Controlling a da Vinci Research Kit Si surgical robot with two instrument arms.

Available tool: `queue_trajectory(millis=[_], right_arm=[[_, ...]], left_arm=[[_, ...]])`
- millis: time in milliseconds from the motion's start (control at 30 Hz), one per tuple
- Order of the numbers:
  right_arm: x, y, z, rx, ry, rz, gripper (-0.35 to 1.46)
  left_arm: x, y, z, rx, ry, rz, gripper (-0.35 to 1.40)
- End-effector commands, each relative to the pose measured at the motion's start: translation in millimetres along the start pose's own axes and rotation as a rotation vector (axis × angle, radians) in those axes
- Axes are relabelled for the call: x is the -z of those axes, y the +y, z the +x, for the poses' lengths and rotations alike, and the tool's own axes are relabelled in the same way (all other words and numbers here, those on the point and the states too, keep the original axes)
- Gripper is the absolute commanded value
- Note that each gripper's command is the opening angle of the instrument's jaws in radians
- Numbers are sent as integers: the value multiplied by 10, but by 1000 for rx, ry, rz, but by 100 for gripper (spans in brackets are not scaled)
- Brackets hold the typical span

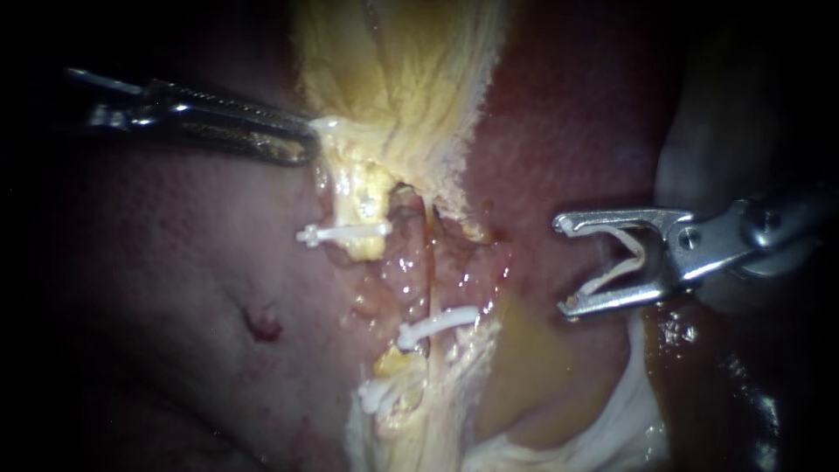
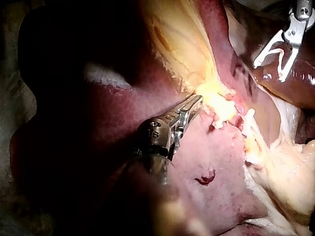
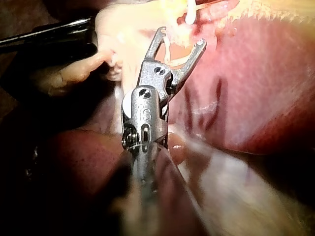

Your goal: Clipping second clip right tube

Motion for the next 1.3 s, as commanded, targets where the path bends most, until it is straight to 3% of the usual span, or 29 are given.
queue_trajectory(millis=[33,233,567,800,1067,1300], right_arm=[[-1,0,0,0,0,0,50],[-17,-4,-3,11,2,10,50],[-87,-14,-13,-175,22,75,50],[-125,-9,-26,-287,25,111,49],[-139,4,-49,-363,24,123,49],[-146,11,-50,-392,42,136,48]], left_arm=[[0,0,0,8,0,9,-35],[-2,0,2,13,0,7,-35],[-3,0,4,12,0,9,-35],[-5,-1,6,18,1,12,-35],[-7,-1,7,17,2,14,-35],[-9,-1,8,17,2,16,-35]])
